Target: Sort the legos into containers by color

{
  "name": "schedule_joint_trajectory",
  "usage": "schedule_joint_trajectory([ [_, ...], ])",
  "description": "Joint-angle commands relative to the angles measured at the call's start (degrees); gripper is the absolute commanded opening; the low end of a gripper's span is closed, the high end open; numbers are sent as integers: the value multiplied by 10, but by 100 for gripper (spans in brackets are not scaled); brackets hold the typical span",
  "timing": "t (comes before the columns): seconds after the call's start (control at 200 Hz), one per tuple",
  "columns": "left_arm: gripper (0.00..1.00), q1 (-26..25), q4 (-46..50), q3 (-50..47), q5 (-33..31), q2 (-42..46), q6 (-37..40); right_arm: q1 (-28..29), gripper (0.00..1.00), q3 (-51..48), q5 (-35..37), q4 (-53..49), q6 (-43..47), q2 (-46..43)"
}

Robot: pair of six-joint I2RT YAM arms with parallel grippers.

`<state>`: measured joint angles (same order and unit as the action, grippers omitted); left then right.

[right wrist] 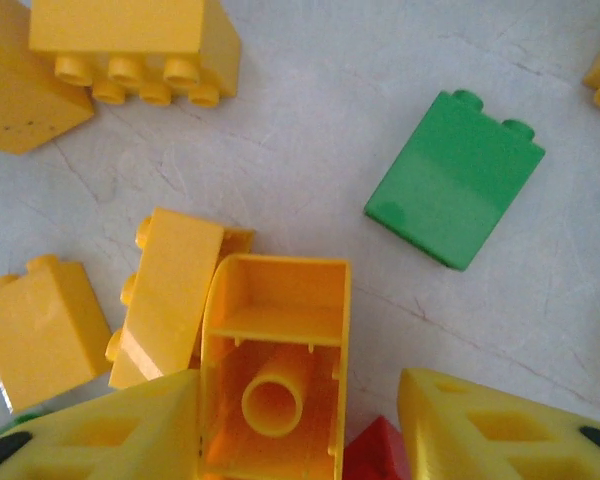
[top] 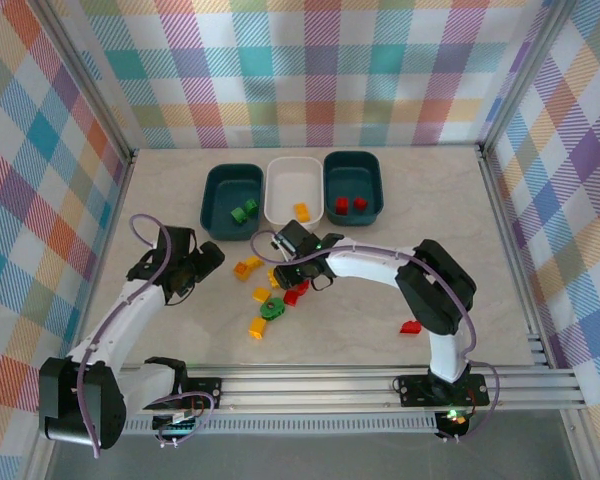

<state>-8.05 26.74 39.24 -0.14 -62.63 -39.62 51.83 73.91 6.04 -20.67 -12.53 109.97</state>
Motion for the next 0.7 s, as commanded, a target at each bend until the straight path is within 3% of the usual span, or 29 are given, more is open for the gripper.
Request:
schedule_joint_trajectory([
  [0.0,90,3,-23,1,-29,-13,-15,2,49,17,13,-17,8,23],
  [0.22,96,17,-72,71,-31,-105,-17,3,46,32,23,-30,10,40],
  [0.375,94,33,-141,123,-4,-203,-1,4,31,27,41,-24,1,26],
  [0.49,94,40,-186,158,18,-264,17,4,28,31,49,-27,-1,5],
  [0.695,93,41,-144,265,21,-360,59,-4,27,48,77,-44,5,-43],
])
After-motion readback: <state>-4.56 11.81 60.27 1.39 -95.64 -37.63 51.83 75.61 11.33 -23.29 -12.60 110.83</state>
